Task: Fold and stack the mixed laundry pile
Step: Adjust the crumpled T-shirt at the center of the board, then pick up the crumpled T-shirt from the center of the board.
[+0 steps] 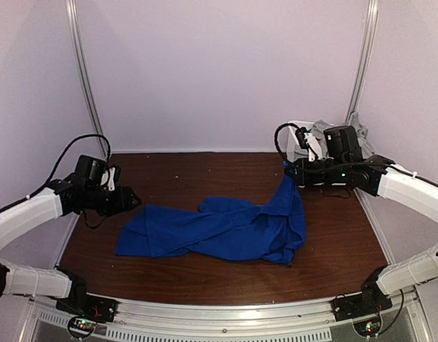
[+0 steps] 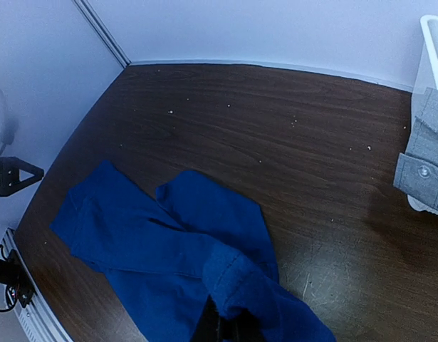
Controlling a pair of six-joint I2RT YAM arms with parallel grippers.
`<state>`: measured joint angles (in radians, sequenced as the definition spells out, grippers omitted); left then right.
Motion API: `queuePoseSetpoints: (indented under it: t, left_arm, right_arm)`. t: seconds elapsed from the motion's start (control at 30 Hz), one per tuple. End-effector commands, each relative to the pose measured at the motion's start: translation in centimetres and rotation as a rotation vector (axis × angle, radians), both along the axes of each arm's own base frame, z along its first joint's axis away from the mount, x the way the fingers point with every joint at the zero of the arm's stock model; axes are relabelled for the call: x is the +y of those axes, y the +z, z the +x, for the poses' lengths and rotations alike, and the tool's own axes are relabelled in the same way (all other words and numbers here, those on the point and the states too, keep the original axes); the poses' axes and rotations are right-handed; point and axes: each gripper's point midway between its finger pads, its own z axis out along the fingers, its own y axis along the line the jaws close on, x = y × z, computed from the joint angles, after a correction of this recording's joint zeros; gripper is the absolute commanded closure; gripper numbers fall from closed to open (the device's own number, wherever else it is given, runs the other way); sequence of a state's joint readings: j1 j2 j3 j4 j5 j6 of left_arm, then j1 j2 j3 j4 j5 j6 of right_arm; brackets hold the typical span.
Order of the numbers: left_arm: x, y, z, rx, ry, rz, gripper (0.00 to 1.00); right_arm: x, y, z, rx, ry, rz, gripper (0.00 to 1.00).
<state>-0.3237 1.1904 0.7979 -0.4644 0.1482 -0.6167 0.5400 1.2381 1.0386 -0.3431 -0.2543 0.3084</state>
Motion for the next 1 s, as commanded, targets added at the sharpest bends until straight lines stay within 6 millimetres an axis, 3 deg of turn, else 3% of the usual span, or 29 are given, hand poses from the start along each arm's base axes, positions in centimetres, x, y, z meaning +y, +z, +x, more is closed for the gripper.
queuePoseSetpoints:
  t: [0.0, 0.1, 0.23, 0.43, 0.97]
  left_arm:
    - [-1.1, -1.7, -5.1, 0.026, -0.056, -0.12, 0.36]
    - [-1.6, -4.4, -8.1, 0.084, -0.054, -0.143, 0.46]
    - [-2.4, -6.3, -10.0, 0.123, -0.056, -0.15, 0.56]
    - [-4.1, -7.8, -10.2, 0.159, -0.083, -0.15, 0.67]
    - [-5.8, -10.9, -10.2, 0.239, -0.097, -0.135, 0.71]
  right_arm:
    - [0.1, 3.8, -0.3, -0.104, 0.009, 0.084, 1.0]
    - [-0.2, 3.6, -0.3, -0.102, 0.001, 0.069, 1.0]
    - [-0.3, 3.3, -0.4, -0.097, -0.002, 0.062, 1.0]
    - [-0.4, 2.8, -0.5, -0.09, -0.001, 0.05, 1.0]
    - [-0.6, 2.8, -0.5, -0.095, -0.008, 0.042, 1.0]
